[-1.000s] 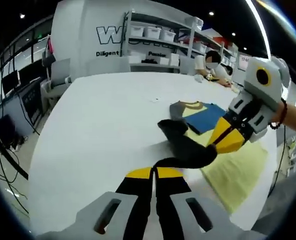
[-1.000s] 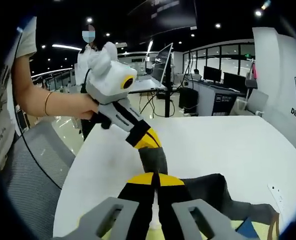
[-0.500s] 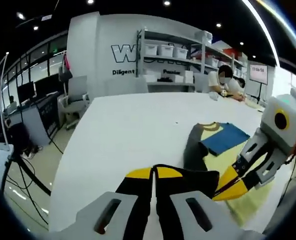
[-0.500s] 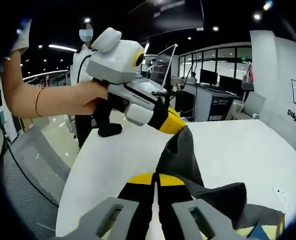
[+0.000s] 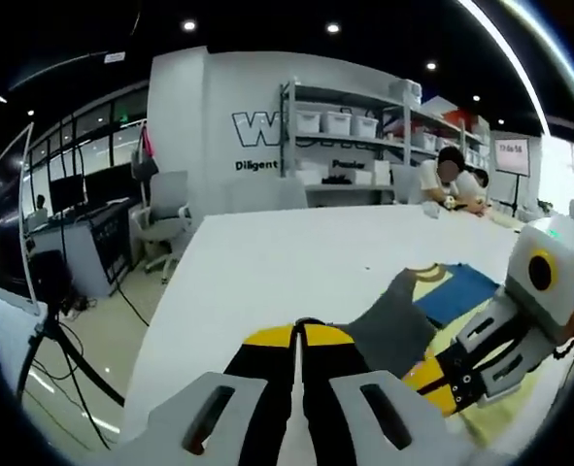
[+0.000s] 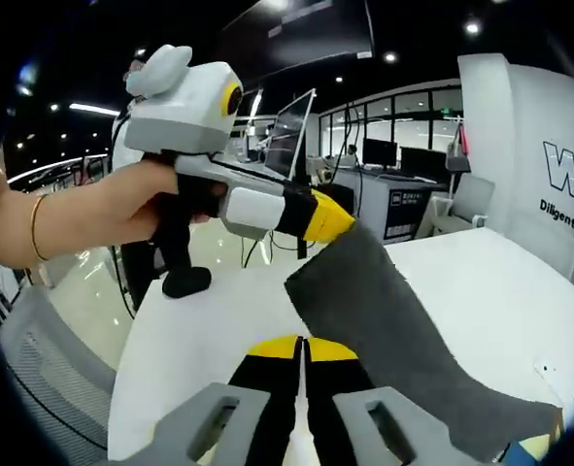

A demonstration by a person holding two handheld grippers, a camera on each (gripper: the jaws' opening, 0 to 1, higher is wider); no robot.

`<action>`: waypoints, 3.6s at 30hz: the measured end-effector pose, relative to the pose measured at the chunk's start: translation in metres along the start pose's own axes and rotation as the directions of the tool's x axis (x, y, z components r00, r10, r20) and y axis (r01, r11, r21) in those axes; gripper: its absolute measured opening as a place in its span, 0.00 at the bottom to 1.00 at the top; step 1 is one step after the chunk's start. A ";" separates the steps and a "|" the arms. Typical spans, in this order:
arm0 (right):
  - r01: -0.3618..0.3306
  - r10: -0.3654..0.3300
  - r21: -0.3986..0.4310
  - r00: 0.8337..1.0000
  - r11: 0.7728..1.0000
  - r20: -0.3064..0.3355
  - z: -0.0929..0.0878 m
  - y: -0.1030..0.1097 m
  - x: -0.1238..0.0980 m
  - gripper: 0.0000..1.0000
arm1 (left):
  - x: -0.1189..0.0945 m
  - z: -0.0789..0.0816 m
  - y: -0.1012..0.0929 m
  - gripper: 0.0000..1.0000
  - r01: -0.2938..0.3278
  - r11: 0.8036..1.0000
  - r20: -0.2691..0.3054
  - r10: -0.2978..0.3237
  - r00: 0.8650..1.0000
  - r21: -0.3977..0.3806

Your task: Fold the garment on the visible template until the final outline fits inside the template.

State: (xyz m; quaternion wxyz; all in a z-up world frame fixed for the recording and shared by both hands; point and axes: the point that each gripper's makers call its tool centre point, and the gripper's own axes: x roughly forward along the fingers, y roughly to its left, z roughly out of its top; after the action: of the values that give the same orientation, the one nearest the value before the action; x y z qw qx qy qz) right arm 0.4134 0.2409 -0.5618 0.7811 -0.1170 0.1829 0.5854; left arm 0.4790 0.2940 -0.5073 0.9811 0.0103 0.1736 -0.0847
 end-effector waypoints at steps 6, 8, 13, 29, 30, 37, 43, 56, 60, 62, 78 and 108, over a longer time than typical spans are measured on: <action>0.026 -0.025 0.041 1.000 0.999 -0.014 -0.006 -0.008 -0.001 0.07 | 0.010 0.002 0.008 0.01 -0.007 1.000 -0.011 0.007 1.000 0.019; 0.030 -0.030 0.051 0.999 0.998 -0.014 -0.006 -0.009 -0.003 0.15 | 0.013 0.001 0.013 0.01 -0.009 1.000 -0.016 0.009 1.000 0.018; 0.078 -0.078 0.129 0.997 0.989 -0.006 -0.010 -0.026 -0.016 0.36 | 0.018 0.002 0.019 0.01 -0.011 1.000 -0.017 0.011 1.000 0.002; 0.203 -0.198 0.212 0.979 0.956 -0.045 -0.027 -0.066 -0.044 0.80 | 0.028 0.010 0.028 0.01 -0.010 1.000 -0.040 0.010 0.999 -0.001; 0.210 -0.205 0.217 0.978 0.953 -0.046 -0.028 -0.069 -0.047 0.82 | 0.028 0.010 0.028 0.01 -0.010 1.000 -0.040 0.010 0.999 -0.001; 0.237 -0.229 0.233 0.971 0.943 -0.061 -0.032 -0.080 -0.063 0.96 | 0.028 0.009 0.026 0.01 -0.003 1.000 -0.056 0.003 0.998 -0.006; 0.271 -0.257 0.253 0.963 0.929 -0.086 -0.044 -0.092 -0.086 0.99 | 0.032 0.012 0.019 0.01 0.008 1.000 -0.074 -0.010 0.997 -0.026; 0.400 -0.382 0.307 0.916 0.864 -0.120 -0.079 -0.130 -0.162 0.99 | 0.037 0.037 -0.029 0.01 0.090 0.995 -0.065 -0.088 0.994 0.030; 0.430 -0.410 0.312 0.903 0.847 -0.131 -0.090 -0.136 -0.186 0.99 | 0.044 0.040 -0.049 0.01 0.104 0.994 -0.073 -0.102 0.992 0.021; 0.446 -0.424 0.317 0.895 0.837 -0.138 -0.096 -0.140 -0.196 0.99 | 0.047 0.044 -0.061 0.01 0.123 0.992 -0.063 -0.122 0.990 0.011; 0.519 -0.483 0.345 0.855 0.782 -0.190 -0.131 -0.154 -0.254 0.99 | 0.061 0.061 -0.128 0.01 0.237 0.971 -0.073 -0.234 0.969 0.035; 0.587 -0.524 0.363 0.810 0.724 -0.265 -0.181 -0.161 -0.316 0.99 | 0.103 0.080 -0.267 0.01 0.459 0.881 -0.105 -0.448 0.888 0.117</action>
State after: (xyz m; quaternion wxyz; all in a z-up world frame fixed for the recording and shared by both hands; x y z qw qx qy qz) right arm 0.4626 -0.1525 -0.5973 0.9112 -0.0338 0.3188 0.2588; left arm 0.5555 0.0102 -0.4651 0.9237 0.0407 0.2015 -0.3234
